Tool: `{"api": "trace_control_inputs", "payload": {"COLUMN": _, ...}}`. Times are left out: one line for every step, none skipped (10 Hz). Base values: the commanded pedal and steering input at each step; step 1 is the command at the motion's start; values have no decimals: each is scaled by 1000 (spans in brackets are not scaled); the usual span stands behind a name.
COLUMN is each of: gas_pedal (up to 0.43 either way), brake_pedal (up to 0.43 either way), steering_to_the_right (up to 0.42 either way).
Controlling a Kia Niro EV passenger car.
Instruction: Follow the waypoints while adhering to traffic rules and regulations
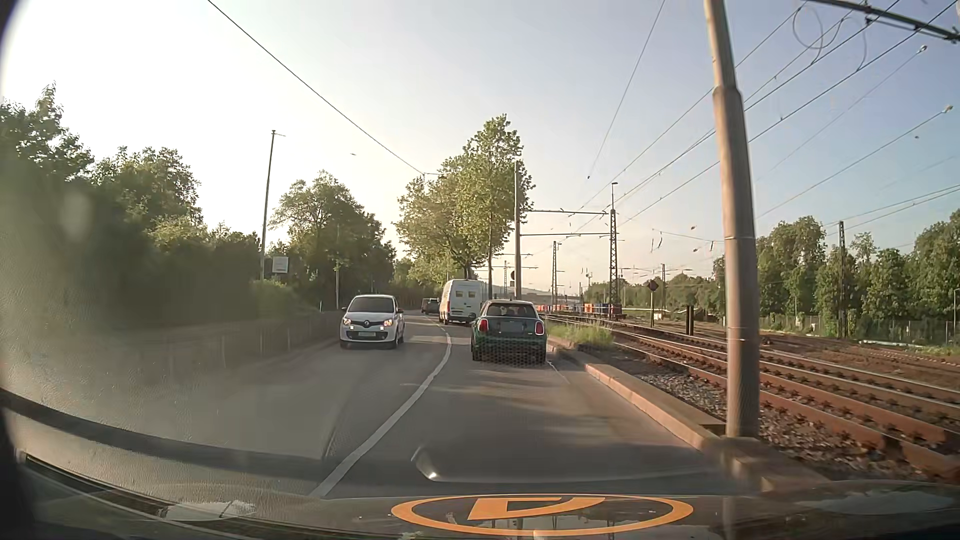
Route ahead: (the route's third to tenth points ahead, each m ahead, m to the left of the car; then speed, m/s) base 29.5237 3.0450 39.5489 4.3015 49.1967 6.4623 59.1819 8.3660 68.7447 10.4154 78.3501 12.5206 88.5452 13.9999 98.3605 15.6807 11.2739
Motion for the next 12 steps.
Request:
{"api": "trace_control_inputs", "payload": {"gas_pedal": 220, "brake_pedal": 0, "steering_to_the_right": -19}}
{"api": "trace_control_inputs", "payload": {"gas_pedal": 220, "brake_pedal": 0, "steering_to_the_right": -19}}
{"api": "trace_control_inputs", "payload": {"gas_pedal": 228, "brake_pedal": 0, "steering_to_the_right": -20}}
{"api": "trace_control_inputs", "payload": {"gas_pedal": 228, "brake_pedal": 0, "steering_to_the_right": -21}}
{"api": "trace_control_inputs", "payload": {"gas_pedal": 228, "brake_pedal": 0, "steering_to_the_right": -22}}
{"api": "trace_control_inputs", "payload": {"gas_pedal": 228, "brake_pedal": 0, "steering_to_the_right": -24}}
{"api": "trace_control_inputs", "payload": {"gas_pedal": 228, "brake_pedal": 0, "steering_to_the_right": -24}}
{"api": "trace_control_inputs", "payload": {"gas_pedal": 228, "brake_pedal": 0, "steering_to_the_right": -24}}
{"api": "trace_control_inputs", "payload": {"gas_pedal": 228, "brake_pedal": 0, "steering_to_the_right": -24}}
{"api": "trace_control_inputs", "payload": {"gas_pedal": 228, "brake_pedal": 0, "steering_to_the_right": -24}}
{"api": "trace_control_inputs", "payload": {"gas_pedal": 228, "brake_pedal": 0, "steering_to_the_right": -24}}
{"api": "trace_control_inputs", "payload": {"gas_pedal": 228, "brake_pedal": 0, "steering_to_the_right": -24}}
